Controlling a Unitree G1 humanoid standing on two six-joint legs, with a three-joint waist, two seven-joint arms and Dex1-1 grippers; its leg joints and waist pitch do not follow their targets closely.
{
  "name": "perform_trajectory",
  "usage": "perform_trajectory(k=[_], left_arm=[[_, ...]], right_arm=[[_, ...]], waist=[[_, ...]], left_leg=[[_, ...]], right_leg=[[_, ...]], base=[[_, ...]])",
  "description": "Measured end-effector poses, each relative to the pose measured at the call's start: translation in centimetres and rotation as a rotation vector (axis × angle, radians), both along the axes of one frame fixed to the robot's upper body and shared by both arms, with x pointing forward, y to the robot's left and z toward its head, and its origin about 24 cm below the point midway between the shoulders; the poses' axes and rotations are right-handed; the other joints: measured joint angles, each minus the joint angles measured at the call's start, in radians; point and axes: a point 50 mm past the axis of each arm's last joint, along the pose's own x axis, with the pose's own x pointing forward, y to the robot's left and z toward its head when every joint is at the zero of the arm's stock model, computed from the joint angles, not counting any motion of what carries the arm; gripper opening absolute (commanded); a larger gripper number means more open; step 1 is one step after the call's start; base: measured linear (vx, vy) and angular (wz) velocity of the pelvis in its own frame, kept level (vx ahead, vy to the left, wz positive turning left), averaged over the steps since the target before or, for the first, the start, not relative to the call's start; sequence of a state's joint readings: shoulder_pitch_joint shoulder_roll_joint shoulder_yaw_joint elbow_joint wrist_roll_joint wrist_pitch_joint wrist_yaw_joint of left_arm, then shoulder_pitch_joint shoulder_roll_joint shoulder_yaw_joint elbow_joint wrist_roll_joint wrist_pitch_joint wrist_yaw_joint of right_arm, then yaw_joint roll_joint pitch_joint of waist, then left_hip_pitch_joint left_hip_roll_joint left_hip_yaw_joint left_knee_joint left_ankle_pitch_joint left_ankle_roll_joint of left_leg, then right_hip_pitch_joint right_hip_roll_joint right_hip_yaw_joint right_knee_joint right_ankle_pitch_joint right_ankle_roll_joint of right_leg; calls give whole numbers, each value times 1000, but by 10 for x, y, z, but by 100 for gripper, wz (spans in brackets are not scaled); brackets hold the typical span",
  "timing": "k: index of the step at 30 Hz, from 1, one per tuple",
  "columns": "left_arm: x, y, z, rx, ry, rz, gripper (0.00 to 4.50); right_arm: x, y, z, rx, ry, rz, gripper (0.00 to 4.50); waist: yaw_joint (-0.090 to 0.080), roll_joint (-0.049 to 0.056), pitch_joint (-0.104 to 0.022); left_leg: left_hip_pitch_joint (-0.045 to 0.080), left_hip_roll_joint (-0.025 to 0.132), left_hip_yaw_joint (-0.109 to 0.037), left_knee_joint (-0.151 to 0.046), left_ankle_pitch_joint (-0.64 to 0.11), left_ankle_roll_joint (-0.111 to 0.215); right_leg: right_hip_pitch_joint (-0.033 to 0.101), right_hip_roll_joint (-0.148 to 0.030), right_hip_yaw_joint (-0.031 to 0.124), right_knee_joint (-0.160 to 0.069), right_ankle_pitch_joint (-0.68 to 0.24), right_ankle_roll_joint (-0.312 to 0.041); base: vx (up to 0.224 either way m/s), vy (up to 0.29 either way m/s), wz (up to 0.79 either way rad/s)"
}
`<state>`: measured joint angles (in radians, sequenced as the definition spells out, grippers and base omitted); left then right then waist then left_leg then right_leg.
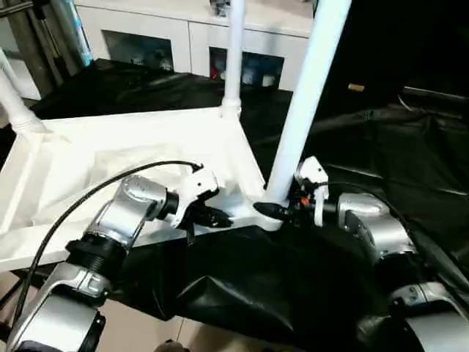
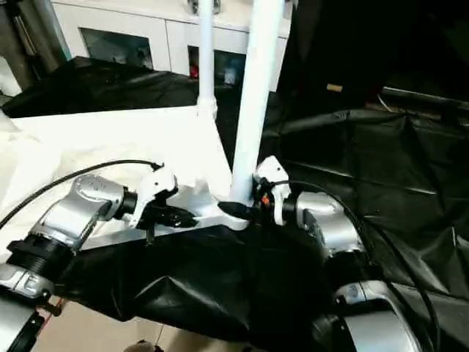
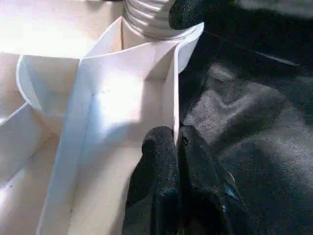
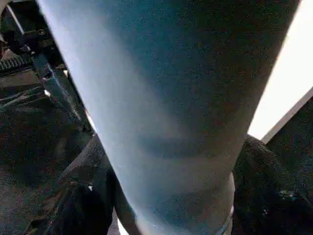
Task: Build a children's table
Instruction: Rotate leg to tighten
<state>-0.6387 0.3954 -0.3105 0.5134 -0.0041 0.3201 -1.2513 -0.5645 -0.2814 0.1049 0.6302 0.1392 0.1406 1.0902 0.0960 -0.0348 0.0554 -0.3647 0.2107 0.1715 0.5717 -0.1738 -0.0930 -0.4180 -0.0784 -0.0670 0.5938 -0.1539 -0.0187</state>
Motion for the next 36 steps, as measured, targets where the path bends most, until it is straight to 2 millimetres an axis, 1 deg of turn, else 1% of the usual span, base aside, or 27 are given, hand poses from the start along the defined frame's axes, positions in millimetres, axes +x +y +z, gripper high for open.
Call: perform_trajectory(k=[6, 9, 12, 15, 19, 20, 22, 25, 29, 30, 31, 33, 35, 36], left_arm=[[-1, 0, 0, -1, 5, -7, 0], [0, 0, -1, -1, 5, -1, 0], [7, -1, -4, 0, -21, 97, 0], [16, -15, -8, -1, -54, 176, 0], [25, -39, -14, -20, -81, 303, 0], [26, -43, -15, -17, -88, 318, 0], [28, -50, -16, -15, -96, 344, 0], [28, -59, -18, -13, -110, 368, 0], [29, -60, -19, -13, -115, 371, 0], [29, -60, -19, -14, -116, 369, 0], [28, -60, -19, -14, -118, 365, 0], [28, -60, -19, -15, -120, 357, 0], [29, -57, -18, -17, -126, 342, 0], [28, -54, -17, -18, -130, 328, 0]], right_arm=[[-2, -1, -1, 7, 9, 2, 269], [-1, 3, -2, 18, 12, -15, 269], [10, 10, -10, 56, 26, -205, 269], [22, 16, -13, 62, 39, -386, 268], [36, 22, -15, 66, 70, -663, 268], [37, 23, -16, 57, 74, -705, 268], [40, 26, -16, 46, 87, -775, 268], [44, 25, -16, 12, 78, -820, 268], [45, 26, -17, 24, 79, -842, 268], [45, 26, -17, 31, 81, -846, 324], [45, 25, -17, 46, 84, -848, 338], [44, 26, -19, 63, 99, -841, 338], [44, 26, -18, 67, 78, -813, 373], [43, 25, -18, 61, 57, -774, 373]], waist=[[1, 0, 0], [0, 0, 0], [-11, -1, -1], [-13, -1, -1], [-13, -1, -1], [-11, -1, -1], [-10, 0, -2], [-9, 0, -2], [-9, 3, -4], [-9, 3, -4], [-9, 3, -4], [-10, 3, -4], [-12, 3, -3], [-12, 4, -3]], left_leg=[[0, 0, 0, 1, 0, 0], [0, 0, 0, 1, 0, 0], [2, 0, -1, 2, 1, -3], [6, -1, -1, 3, 2, -3], [13, -1, -1, 2, 2, -3], [14, -1, -2, 2, 2, -3], [15, -2, -2, 2, 2, -3], [15, -3, -3, 2, 2, -3], [14, -4, -3, 2, 2, -3], [14, -4, -3, 2, 2, -3], [14, -4, -4, 2, 1, -3], [13, -4, -4, 2, 1, -3], [13, -4, -4, 1, 1, -3], [13, -3, -4, 1, 1, -3]], right_leg=[[0, 0, 0, 0, 0, 0], [0, 0, 0, 1, 0, 0], [1, 0, 0, 3, 0, 0], [5, 0, 1, 2, -2, 4], [10, 0, 1, 2, -3, 5], [11, 0, 1, 2, -3, 5], [13, 0, 1, 1, -3, 6], [15, -1, 1, 0, -4, 7], [15, -3, 1, -1, -4, 8], [15, -3, 0, -2, -4, 8], [15, -4, 0, -3, -4, 8], [14, -4, 0, -3, -4, 8], [13, -5, -1, -3, -4, 8], [13, -5, -1, -4, -4, 8]], base=[[0, 0, 0], [0, 0, 0], [0, 0, 0], [0, 0, 0], [0, 0, 0], [0, 0, 0], [0, 0, 0], [0, 0, 0], [0, 0, 0], [0, 0, 0], [0, 0, 0], [0, 0, 0], [0, 0, 0], [0, 0, 0]])
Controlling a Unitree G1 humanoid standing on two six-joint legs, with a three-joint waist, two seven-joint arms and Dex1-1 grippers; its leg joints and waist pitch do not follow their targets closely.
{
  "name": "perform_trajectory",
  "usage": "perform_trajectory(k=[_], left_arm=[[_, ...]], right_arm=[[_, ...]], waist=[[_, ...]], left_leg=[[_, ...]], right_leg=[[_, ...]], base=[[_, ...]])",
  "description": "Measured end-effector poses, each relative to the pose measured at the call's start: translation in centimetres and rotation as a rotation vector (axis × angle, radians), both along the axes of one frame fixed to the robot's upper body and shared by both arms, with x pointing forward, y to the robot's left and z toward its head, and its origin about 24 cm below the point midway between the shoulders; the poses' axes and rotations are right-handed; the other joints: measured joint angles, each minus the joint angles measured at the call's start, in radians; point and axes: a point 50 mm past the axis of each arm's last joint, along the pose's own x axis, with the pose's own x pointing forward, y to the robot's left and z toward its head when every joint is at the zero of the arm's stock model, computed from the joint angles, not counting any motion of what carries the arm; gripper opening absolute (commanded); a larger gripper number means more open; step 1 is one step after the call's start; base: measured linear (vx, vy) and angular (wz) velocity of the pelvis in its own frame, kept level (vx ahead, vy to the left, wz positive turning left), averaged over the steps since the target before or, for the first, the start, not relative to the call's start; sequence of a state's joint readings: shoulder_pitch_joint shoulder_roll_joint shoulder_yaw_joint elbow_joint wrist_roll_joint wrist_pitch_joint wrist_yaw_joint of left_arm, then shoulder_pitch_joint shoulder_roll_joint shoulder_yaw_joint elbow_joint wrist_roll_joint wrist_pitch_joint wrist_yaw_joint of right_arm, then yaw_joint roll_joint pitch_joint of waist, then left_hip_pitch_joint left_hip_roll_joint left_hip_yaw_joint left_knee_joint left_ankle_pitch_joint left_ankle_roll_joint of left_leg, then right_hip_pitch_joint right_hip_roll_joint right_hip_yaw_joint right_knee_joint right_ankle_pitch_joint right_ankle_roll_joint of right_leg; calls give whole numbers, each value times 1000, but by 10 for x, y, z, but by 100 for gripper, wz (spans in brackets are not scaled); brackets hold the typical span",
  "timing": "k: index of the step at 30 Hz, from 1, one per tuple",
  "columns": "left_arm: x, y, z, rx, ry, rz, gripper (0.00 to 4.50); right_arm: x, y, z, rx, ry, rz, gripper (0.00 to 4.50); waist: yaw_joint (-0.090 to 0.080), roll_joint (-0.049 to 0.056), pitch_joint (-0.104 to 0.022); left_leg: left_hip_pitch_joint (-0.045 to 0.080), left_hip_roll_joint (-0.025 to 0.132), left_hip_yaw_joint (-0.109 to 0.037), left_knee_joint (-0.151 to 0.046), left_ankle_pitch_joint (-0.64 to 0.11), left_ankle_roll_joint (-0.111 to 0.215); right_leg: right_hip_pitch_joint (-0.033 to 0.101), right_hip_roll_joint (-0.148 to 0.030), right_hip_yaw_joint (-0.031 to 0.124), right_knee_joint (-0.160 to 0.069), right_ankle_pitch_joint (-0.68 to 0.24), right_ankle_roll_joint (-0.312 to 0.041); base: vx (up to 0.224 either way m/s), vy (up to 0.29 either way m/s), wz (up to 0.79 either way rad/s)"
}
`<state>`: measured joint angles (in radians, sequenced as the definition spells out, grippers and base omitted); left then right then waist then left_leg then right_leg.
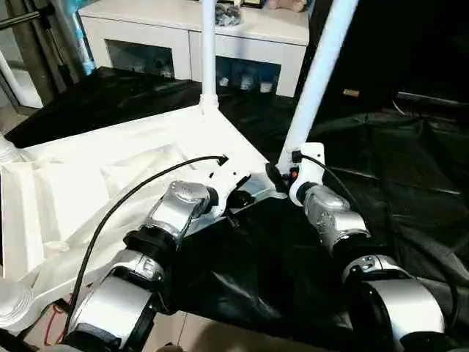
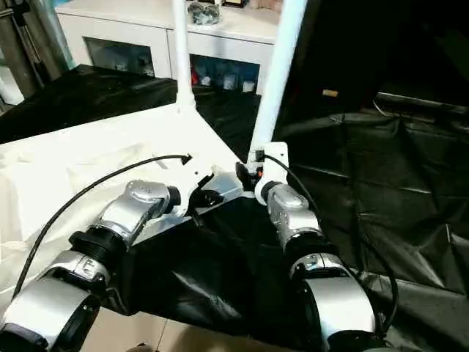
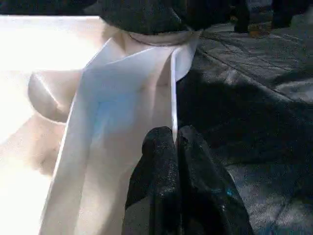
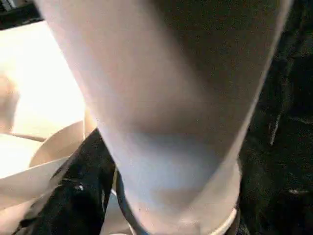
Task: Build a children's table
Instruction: Rotate leg to tighten
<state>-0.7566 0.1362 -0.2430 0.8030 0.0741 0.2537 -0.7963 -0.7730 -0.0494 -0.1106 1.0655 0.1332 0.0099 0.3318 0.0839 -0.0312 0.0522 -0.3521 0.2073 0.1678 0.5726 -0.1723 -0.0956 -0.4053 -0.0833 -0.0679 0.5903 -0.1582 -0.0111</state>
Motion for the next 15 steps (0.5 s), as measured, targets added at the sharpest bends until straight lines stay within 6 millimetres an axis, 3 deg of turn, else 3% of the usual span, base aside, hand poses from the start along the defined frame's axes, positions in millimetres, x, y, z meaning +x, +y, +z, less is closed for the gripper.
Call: perform_trajectory(k=[6, 11, 15], left_arm=[[-6, 9, 3, -23, -9, -85, 0], [-16, 27, 8, -20, -5, -230, 0], [-24, 35, 9, -28, 29, -323, 0]], right_arm=[[-7, -9, 0, -35, -62, 178, 376], [-28, -28, 2, -111, -110, 487, 376], [-42, -36, 4, -128, -102, 678, 376]], waist=[[3, 1, 0], [14, 4, -1], [17, 4, -1]], left_leg=[[-3, 1, 3, -6, 0, 0], [-14, 2, 4, -5, 4, 6], [-16, 2, 6, 1, 0, 12]], right_leg=[[-6, 0, 0, 5, 2, -3], [-14, 1, -2, 6, -4, -3], [-13, 0, 0, 5, -5, -5]], base=[[9, -1, 0], [21, -4, 1], [0, 0, 0]])
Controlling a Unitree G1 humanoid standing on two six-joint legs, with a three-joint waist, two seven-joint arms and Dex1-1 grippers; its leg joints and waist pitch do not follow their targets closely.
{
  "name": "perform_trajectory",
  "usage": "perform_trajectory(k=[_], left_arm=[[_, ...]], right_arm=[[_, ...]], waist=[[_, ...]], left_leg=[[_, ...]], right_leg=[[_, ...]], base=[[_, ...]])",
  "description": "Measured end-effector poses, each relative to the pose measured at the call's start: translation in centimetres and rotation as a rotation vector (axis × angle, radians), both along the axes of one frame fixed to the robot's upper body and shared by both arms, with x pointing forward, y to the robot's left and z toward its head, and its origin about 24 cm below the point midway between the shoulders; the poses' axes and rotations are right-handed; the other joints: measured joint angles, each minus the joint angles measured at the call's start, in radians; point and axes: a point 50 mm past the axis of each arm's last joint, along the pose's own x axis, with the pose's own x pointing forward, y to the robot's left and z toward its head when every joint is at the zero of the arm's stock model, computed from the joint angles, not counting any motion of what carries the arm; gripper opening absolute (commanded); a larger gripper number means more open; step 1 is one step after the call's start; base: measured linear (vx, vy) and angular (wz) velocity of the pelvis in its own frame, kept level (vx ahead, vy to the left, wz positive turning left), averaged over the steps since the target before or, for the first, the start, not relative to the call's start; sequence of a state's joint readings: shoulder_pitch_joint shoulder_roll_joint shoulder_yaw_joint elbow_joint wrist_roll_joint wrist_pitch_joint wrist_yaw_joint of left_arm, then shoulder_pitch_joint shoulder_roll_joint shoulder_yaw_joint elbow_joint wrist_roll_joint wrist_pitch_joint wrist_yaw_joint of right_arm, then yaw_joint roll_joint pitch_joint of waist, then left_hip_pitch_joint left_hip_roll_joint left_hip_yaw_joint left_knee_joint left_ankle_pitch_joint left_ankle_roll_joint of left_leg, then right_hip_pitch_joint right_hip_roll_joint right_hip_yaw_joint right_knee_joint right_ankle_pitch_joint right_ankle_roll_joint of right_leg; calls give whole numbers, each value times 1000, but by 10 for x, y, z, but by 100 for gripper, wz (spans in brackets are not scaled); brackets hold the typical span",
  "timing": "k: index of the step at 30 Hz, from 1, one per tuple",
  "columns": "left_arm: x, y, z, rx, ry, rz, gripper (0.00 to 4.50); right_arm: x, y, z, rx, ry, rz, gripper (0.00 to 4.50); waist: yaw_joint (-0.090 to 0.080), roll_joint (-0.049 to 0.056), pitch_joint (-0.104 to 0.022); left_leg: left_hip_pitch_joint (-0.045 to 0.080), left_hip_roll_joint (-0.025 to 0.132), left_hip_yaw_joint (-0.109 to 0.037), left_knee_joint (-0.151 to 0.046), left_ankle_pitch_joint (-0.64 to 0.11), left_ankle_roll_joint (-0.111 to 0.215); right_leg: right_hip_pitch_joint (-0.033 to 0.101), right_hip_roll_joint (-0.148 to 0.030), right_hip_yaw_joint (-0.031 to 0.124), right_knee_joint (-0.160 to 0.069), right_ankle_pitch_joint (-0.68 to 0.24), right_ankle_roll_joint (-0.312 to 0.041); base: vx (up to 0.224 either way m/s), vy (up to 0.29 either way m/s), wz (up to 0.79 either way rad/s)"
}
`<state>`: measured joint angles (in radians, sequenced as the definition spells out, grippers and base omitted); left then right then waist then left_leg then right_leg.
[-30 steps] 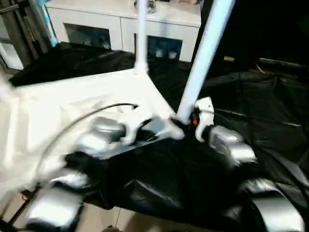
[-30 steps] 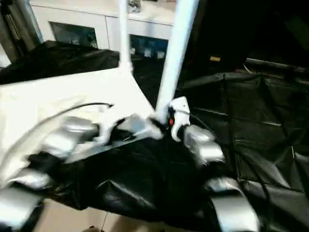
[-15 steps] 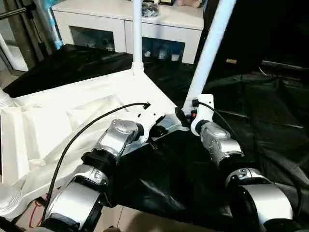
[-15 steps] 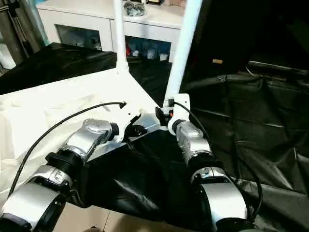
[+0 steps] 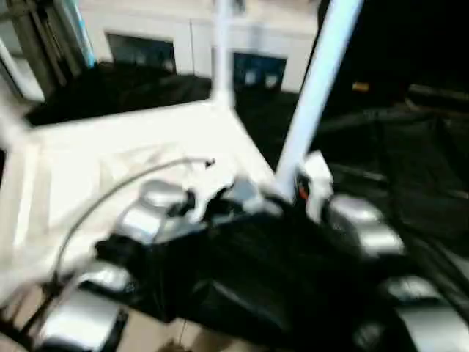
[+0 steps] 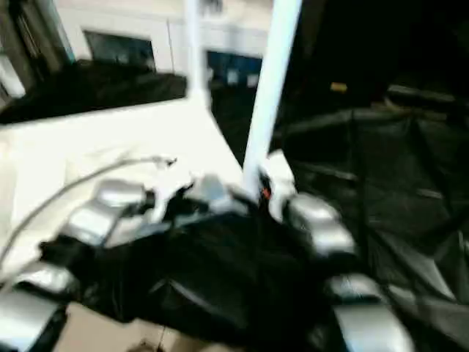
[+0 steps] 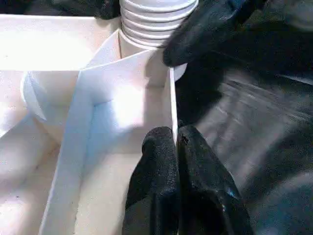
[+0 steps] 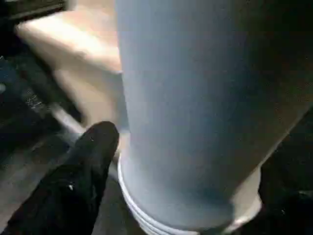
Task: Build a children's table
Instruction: Rotate leg to tighten
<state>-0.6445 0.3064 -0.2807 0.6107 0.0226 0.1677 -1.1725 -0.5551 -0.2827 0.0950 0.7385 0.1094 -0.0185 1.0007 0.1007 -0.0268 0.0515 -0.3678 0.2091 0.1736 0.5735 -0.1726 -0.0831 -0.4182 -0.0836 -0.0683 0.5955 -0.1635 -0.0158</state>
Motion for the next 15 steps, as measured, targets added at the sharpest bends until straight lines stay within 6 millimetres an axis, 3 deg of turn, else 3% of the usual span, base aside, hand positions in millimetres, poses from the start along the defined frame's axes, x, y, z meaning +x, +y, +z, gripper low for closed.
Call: perform_trajectory(k=[5, 15], left_arm=[[-6, 10, 0, -5, 38, -50, 0], [-11, 21, 1, 14, 69, -103, 0]], right_arm=[[-9, -2, 2, -9, 25, 107, 376], [-17, 1, 3, 4, 59, 171, 290]], waist=[[1, 0, 0], [4, 0, 0]], left_leg=[[1, 0, 1, 1, -3, -6], [1, 0, 0, 1, -3, -7]], right_leg=[[1, -1, 0, 3, 0, 0], [3, -2, 1, 5, 0, 1]], base=[[0, 0, 0], [0, 0, 0]])
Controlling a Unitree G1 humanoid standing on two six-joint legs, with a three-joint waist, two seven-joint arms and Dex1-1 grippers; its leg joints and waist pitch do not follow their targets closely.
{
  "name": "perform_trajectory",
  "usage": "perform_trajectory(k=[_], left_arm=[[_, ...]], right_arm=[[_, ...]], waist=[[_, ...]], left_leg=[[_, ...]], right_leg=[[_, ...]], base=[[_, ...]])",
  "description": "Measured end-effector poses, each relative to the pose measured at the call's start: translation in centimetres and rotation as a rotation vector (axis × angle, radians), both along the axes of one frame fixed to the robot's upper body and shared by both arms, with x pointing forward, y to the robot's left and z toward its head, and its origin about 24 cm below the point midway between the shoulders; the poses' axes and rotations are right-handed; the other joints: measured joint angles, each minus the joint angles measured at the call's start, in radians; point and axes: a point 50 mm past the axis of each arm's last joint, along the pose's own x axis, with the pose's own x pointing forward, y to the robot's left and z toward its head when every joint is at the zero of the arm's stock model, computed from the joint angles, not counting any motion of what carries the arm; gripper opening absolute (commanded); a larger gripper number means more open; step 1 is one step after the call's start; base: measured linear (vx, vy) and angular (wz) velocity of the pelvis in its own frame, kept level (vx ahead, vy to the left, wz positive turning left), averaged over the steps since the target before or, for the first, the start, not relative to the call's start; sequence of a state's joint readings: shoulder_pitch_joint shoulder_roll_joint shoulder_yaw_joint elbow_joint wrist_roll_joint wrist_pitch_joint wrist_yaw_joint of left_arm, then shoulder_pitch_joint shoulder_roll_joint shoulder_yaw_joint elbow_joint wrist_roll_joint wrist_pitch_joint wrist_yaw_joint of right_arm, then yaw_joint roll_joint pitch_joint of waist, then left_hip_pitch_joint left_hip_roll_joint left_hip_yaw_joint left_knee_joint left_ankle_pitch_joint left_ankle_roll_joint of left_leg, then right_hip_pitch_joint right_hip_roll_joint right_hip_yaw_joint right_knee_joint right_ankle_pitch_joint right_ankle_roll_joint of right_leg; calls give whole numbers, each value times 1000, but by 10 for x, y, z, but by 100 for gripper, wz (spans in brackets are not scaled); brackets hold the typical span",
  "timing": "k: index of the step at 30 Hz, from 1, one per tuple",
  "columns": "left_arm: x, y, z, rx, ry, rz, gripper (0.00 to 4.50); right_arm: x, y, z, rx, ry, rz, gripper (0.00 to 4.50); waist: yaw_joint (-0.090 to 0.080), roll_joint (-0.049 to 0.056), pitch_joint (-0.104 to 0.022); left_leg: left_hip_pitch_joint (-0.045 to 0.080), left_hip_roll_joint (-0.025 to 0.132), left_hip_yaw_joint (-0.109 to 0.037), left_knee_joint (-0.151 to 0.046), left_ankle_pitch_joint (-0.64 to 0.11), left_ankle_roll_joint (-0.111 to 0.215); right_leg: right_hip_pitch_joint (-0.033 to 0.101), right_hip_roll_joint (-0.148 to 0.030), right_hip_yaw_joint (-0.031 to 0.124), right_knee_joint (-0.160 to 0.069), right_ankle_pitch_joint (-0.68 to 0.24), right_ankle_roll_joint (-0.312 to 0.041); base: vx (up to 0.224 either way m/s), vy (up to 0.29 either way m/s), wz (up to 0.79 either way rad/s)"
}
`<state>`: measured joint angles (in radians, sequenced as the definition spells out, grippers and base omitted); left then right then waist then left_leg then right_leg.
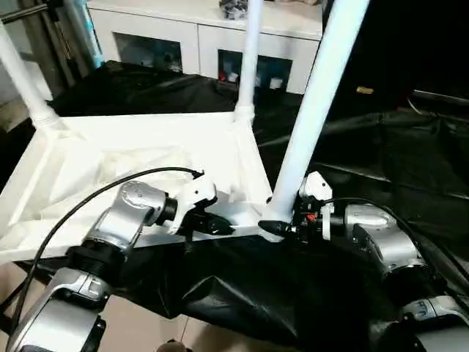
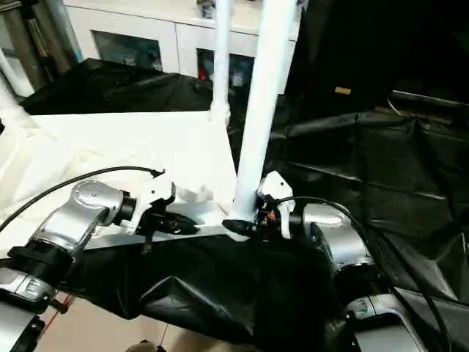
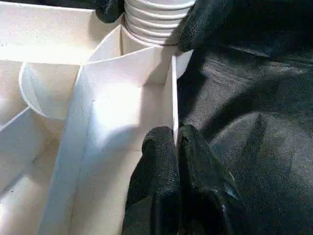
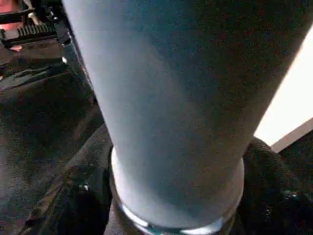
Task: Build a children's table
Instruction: Rotate leg to tighten
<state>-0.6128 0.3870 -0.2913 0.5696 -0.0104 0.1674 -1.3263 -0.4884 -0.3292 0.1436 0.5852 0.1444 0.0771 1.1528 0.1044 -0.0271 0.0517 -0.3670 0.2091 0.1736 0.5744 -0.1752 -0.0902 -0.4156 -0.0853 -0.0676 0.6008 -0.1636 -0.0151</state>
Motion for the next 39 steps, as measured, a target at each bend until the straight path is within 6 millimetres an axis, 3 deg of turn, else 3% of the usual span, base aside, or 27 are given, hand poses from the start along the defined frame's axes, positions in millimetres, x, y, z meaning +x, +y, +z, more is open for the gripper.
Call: perform_trajectory(k=[10, 14, 18, 24, 26, 27, 30, 32, 39], left_arm=[[0, 2, -1, 2, -19, 19, 0], [6, 0, -4, 6, -49, 123, 0], [20, -16, -6, 9, -85, 281, 0], [25, -34, -9, 13, -113, 390, 0], [25, -36, -9, 14, -117, 391, 0], [25, -36, -9, 14, -118, 392, 0], [25, -36, -9, 15, -118, 390, 0], [25, -35, -9, 19, -115, 379, 0], [16, -21, -6, 11, -95, 251, 0]], right_arm=[[-1, 6, -3, 20, 17, -34, 279], [7, 14, -10, 45, 17, -195, 279], [31, 28, -12, 56, 27, -495, 277], [43, 37, -14, 44, 14, -696, 277], [44, 36, -14, 33, -2, -700, 277], [44, 37, -14, 31, -3, -699, 333], [44, 37, -15, 45, 7, -686, 353], [43, 37, -14, 57, 3, -663, 392], [33, 28, -11, 77, 0, -423, 399]], waist=[[3, -1, 0], [-8, -3, -1], [-27, -5, -2], [-29, -6, -2], [-28, -6, -2], [-28, -6, -2], [-29, -6, -2], [-29, -6, -2], [-35, -5, -2]], left_leg=[[1, 0, 0, 0, 0, 0], [2, 0, -1, 1, 1, -1], [4, -1, -3, 2, 1, -2], [8, -2, -2, 1, 1, -2], [9, -2, -2, 1, 1, -2], [9, -2, -2, 1, 1, -2], [9, -2, -2, 1, 1, -2], [9, -2, -2, 1, 1, -2], [9, -2, -2, -4, 1, -2]], right_leg=[[1, 0, 0, 1, -1, 1], [1, 0, 0, 2, -1, 2], [2, -2, 1, 1, -3, 6], [5, -3, 0, 1, -2, 7], [7, -3, 0, 1, -2, 7], [7, -3, 0, 1, -2, 7], [7, -3, 0, 1, -2, 7], [7, -3, 0, 0, -2, 8], [6, -3, 0, 1, -2, 7]], base=[[0, 0, 0], [0, 0, 0], [0, 0, 0], [0, 0, 0], [0, 0, 0], [0, 0, 0], [0, 0, 0], [0, 0, 0], [0, 0, 0]])
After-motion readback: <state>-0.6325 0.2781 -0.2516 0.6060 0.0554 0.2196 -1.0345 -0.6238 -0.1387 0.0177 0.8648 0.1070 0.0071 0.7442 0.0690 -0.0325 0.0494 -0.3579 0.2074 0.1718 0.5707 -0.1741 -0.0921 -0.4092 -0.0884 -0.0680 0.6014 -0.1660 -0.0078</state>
